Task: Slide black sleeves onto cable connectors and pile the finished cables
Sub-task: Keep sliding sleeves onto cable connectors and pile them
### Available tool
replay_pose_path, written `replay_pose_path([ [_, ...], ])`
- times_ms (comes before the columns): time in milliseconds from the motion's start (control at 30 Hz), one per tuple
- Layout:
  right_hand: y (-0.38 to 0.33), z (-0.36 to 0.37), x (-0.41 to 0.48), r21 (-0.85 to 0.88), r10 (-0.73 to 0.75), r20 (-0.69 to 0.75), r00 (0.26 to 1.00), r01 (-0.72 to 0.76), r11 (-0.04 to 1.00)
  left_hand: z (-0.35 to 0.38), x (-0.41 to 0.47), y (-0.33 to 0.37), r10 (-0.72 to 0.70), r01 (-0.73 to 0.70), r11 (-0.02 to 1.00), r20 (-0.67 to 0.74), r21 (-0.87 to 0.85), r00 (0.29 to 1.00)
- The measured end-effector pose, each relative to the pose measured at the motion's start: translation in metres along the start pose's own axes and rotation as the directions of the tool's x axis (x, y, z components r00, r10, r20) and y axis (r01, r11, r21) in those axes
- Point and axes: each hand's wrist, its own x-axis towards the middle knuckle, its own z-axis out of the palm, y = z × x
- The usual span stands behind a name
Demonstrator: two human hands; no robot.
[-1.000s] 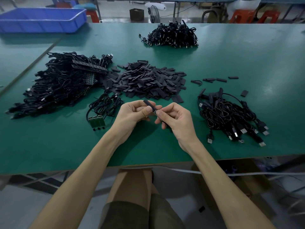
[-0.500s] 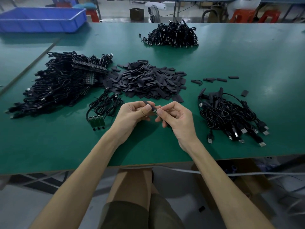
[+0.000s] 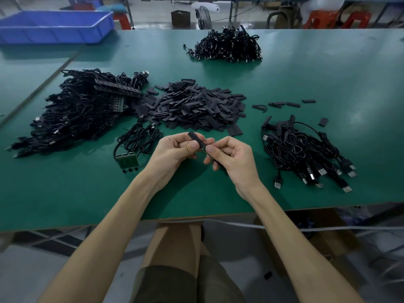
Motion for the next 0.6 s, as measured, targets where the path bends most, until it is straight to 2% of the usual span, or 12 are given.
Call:
replay_pose_path([
  [200,0.0007,-0.0010,-0.0010,0.014,0.000,-0.053,0.999,0.001,1.000,0.0047,-0.0007,-0.0008,0.055,-0.055,0.994,0.001,0.089,0.998],
  [367,0.0001,-0.0001,-0.0008,-0.001,0.009,-0.029,1.000,-0.009,1.000,0.0058,-0.0004,-0.0044,0.114,-0.108,0.969,-0.015,0.222,0.993],
  [467,-0.0002,0.0029,-0.0011,0.008,0.004,-0.035,0.999,-0.004,1.000,0.0056,-0.0007,-0.0049,0.099,-0.087,0.976,-0.049,0.201,0.994],
  [600,0.0008,0.0041,-0.0018,-0.149,-0.043,-0.038,0.998,0.037,0.988,0.0062,-0.0006,-0.0032,0.078,-0.068,0.995,-0.134,0.078,0.988],
])
